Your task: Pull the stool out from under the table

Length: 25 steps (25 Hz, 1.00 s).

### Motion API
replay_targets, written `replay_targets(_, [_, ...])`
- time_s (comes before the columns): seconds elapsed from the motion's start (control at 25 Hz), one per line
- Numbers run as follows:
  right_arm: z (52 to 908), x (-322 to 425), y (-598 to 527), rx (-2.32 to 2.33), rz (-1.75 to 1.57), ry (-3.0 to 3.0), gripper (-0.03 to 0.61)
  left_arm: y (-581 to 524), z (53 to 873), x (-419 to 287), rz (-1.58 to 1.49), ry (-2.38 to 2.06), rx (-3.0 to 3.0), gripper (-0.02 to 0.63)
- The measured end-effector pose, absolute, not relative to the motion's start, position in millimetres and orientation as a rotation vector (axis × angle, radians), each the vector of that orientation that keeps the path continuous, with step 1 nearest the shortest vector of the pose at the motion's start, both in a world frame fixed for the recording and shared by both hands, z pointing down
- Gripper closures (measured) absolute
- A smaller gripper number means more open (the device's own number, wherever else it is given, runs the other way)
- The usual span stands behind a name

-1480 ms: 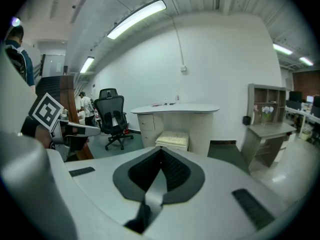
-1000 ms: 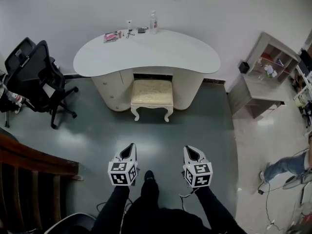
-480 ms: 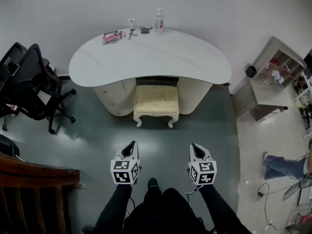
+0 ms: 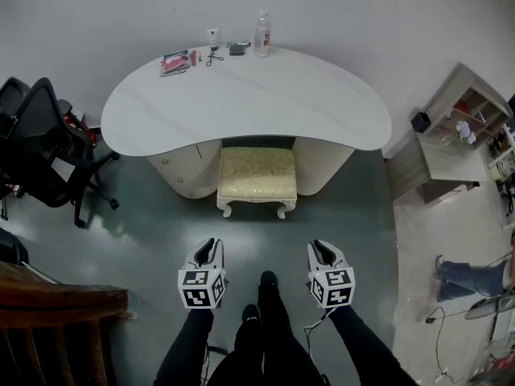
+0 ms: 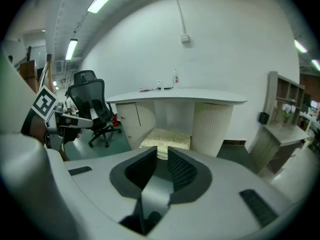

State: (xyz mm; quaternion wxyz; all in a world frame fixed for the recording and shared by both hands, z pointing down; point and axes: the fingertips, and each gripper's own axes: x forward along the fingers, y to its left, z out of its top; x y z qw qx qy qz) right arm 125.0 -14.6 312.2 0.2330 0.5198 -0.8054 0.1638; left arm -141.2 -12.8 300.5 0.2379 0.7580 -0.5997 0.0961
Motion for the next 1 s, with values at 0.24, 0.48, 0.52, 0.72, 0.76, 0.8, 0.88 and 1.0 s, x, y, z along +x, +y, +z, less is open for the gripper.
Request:
replay_targets(0.24, [359, 123, -54, 1.364, 0.448, -2.247, 0.411, -52, 348, -139, 0.264, -1.648, 2.069, 0.499])
replay_targets(0.48, [423, 126, -92, 1.344, 0.499, -2.261, 0.310, -94, 410, -138, 0.285, -1.642, 2.083, 0.456])
replay_targets(0.52, [436, 127, -97, 1.344, 0.498, -2.257, 0.297, -100, 423, -138, 0.291, -1.643, 2.083, 0.444])
replay_targets(0.72, [508, 136, -129, 1.362, 0.478, -2.232, 0.288, -132, 489, -139, 0.288, -1.660, 2.088, 0.405])
replay_targets(0.76, [524, 139, -136, 1.368, 0.477, -2.225, 0.288, -138, 503, -140, 0.289, -1.664, 2.090, 0.398])
replay_targets(0.8, [540, 141, -142, 1.375, 0.476, -2.218, 0.288, -144, 517, -141, 0.291, -1.670, 2.091, 0.393])
replay_targets(0.88, [571, 145, -155, 1.394, 0.475, -2.203, 0.284, -156, 545, -145, 0.294, -1.686, 2.083, 0.383])
replay_targets(1.0, [614, 153, -172, 1.423, 0.476, -2.184, 0.274, -169, 587, -152, 0.300, -1.710, 2.062, 0.355])
